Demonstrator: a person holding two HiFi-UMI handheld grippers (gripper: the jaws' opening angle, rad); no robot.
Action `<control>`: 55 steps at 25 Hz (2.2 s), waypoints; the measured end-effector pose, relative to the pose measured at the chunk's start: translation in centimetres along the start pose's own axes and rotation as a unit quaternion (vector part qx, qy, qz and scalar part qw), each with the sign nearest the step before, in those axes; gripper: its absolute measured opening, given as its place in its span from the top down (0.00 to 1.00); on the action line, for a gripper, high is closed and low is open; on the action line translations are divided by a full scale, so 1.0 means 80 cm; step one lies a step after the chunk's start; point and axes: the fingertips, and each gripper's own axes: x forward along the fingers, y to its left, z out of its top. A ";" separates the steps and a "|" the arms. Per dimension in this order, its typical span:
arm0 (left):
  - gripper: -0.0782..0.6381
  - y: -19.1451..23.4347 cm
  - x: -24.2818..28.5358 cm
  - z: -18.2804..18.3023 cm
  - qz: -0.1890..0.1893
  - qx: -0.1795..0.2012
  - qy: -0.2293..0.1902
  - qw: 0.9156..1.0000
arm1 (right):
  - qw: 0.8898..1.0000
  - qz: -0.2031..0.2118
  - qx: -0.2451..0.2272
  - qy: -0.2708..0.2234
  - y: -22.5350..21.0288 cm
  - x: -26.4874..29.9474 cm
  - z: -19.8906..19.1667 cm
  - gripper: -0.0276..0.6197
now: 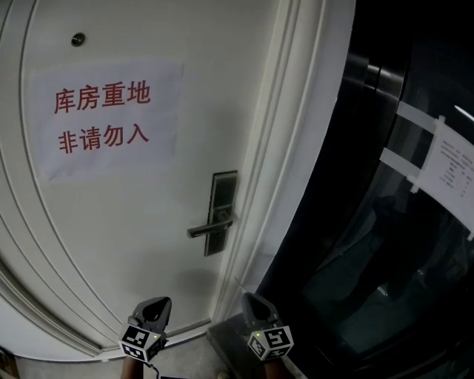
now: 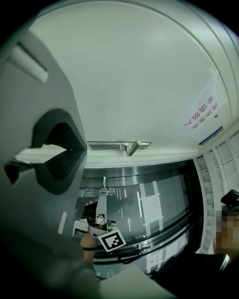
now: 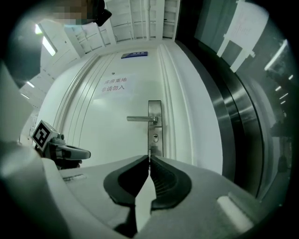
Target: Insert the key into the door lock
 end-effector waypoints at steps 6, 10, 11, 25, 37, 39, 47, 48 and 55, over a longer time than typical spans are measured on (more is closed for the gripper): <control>0.89 0.012 0.007 0.003 0.056 -0.009 -0.010 0.998 | 0.999 0.045 -0.015 -0.002 -0.018 0.043 0.003 0.94; 0.89 0.018 0.002 -0.002 0.087 -0.014 -0.005 0.996 | 0.998 0.067 -0.022 -0.003 -0.023 0.065 0.008 0.94; 0.89 0.020 0.000 -0.004 0.094 -0.015 -0.004 0.995 | 0.997 0.071 -0.027 -0.006 -0.024 0.071 0.010 0.94; 0.89 0.028 -0.023 -0.013 0.152 -0.022 0.002 0.988 | 0.980 0.091 -0.171 -0.040 -0.030 0.137 0.066 0.94; 0.89 0.029 -0.038 -0.023 0.179 -0.030 0.007 0.983 | 0.966 0.097 -0.235 -0.038 -0.027 0.170 0.069 0.94; 0.89 0.029 -0.039 -0.025 0.181 -0.031 0.008 0.983 | 0.964 0.094 -0.246 -0.034 -0.030 0.173 0.066 0.94; 0.89 0.033 -0.043 -0.028 0.188 -0.037 0.007 0.981 | 0.948 0.094 -0.301 -0.032 -0.024 0.179 0.064 0.94; 0.89 0.034 -0.043 -0.028 0.188 -0.037 0.007 0.981 | 0.944 0.092 -0.316 -0.033 -0.021 0.179 0.065 0.94; 0.89 0.035 -0.040 -0.030 0.186 -0.040 0.007 0.982 | 0.915 0.081 -0.394 -0.029 -0.017 0.179 0.067 0.94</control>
